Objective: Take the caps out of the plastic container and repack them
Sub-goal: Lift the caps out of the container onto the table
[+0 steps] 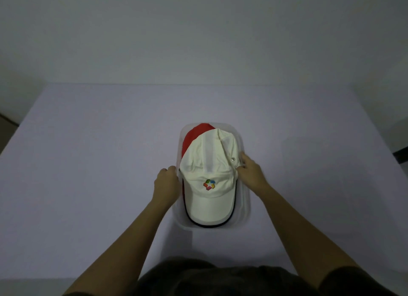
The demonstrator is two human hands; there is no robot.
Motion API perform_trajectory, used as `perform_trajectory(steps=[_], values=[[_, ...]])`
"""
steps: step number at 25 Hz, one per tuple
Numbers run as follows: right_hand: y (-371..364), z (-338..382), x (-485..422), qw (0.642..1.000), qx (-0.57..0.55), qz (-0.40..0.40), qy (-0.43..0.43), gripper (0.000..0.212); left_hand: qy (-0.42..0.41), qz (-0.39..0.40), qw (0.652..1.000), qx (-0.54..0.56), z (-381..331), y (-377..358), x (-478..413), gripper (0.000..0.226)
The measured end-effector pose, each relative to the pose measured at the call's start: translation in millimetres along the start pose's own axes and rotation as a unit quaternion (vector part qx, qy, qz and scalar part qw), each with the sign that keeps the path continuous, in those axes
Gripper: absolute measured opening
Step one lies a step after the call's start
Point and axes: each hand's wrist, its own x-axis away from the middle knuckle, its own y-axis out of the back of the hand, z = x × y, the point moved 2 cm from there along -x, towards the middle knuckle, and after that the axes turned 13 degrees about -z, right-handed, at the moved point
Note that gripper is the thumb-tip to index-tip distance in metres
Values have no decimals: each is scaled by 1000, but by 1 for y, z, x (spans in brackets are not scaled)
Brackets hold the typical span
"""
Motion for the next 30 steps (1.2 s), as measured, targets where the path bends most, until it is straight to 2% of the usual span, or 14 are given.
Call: perform_trajectory(steps=[6,8,10,11,13,15,19,22,25,27,30], values=[[5,-6,-5,1000,8,23,8,61,60,30,997,28,-9,1,3,32],[4,-5,2,998,24,-18,57,56,64,13,997,42,-14,7,1,37],[4,0,12,989,42,-99,105,50,50,-38,993,102,-24,11,-4,38],[4,3,16,985,55,-120,114,49,41,-39,990,128,-30,11,-8,38],[-1,3,17,984,110,-88,104,54,15,17,993,112,-40,6,-18,47],[-5,1,19,987,131,-48,82,56,24,52,995,76,-46,2,-22,49],[-10,10,21,985,65,-88,133,27,105,49,979,166,-47,2,-22,53],[-10,19,27,991,-7,-66,116,12,97,41,973,206,-42,2,-20,33],[-2,18,31,986,-152,-55,39,31,62,25,954,291,-37,5,-14,11],[1,16,30,975,-218,-50,-11,50,31,12,947,319,-35,7,-9,10],[5,7,26,977,-184,-107,3,75,12,-16,940,340,-34,9,-1,10]])
